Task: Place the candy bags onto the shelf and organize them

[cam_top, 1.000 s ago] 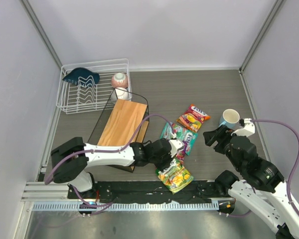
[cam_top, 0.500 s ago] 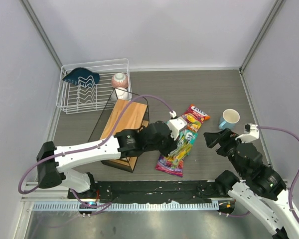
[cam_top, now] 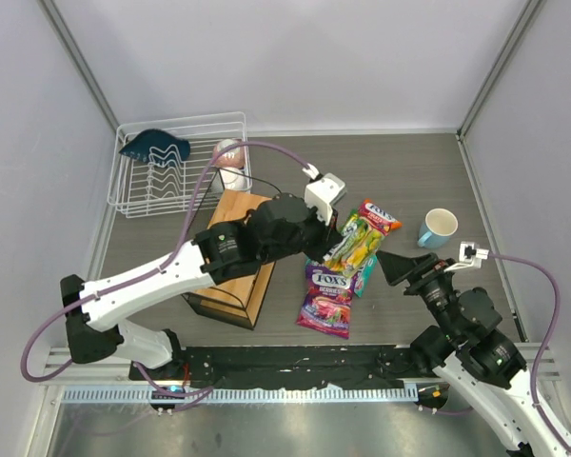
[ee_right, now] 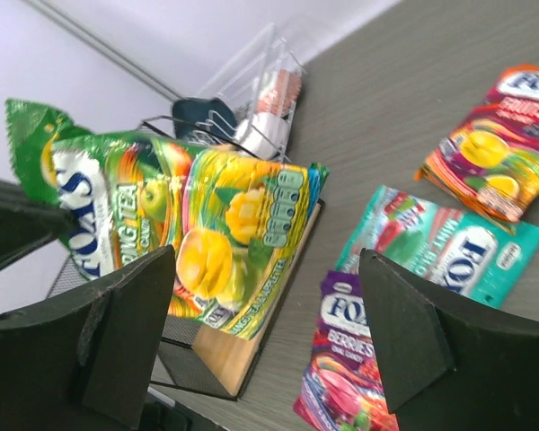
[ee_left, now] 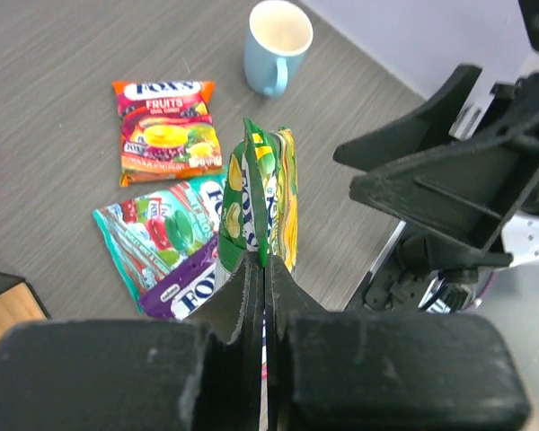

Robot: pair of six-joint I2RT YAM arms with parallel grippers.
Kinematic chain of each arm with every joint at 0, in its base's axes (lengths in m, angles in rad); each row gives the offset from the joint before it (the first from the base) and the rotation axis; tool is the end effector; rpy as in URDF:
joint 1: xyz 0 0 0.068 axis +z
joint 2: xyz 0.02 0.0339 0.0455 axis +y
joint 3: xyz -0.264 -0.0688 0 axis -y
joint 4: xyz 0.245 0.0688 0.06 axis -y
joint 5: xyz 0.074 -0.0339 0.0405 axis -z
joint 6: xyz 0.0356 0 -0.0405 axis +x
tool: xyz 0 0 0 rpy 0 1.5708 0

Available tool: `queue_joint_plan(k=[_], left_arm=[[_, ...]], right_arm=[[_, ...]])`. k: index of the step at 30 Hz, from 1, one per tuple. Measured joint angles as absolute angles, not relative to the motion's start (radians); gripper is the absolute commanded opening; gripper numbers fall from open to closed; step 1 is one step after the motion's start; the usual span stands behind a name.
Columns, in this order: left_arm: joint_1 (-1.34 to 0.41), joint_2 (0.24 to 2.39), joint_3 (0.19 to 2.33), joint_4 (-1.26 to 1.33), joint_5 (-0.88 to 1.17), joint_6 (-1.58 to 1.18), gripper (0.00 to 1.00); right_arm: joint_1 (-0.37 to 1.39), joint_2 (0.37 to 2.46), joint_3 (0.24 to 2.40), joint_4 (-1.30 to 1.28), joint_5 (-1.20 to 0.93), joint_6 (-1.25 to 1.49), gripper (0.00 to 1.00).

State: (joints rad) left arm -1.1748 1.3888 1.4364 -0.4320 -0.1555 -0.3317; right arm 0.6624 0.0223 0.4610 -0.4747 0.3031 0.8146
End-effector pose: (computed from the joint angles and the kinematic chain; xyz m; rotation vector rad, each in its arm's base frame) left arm 0.1267 -0.2888 0.4038 0.7382 1.9084 -0.8262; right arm 0.0541 0.0287 0.2739 0.3706 1.6392 0.8919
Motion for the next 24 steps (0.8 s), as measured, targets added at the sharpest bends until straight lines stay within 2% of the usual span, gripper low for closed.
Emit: queue_joint_plan(k=[11,17,24], left_arm=[[-0.948,1.348,1.484,-0.356,0.065,-0.494,0.0],[-0.935,1.348,1.489,-0.272,0.24,-0.623,0.0],[-0.935,1.348,1.489,-0.204,0.344,-0.708,0.0]], right_arm=[[0.662,0.018,0.414,-0.223,0.2,0.728,0.9],[0.662,0.076,0.368,-0.057,0.134,0.699,0.91],[0.662,0.134,0.334,0.119,0.09,0.685,0.94]])
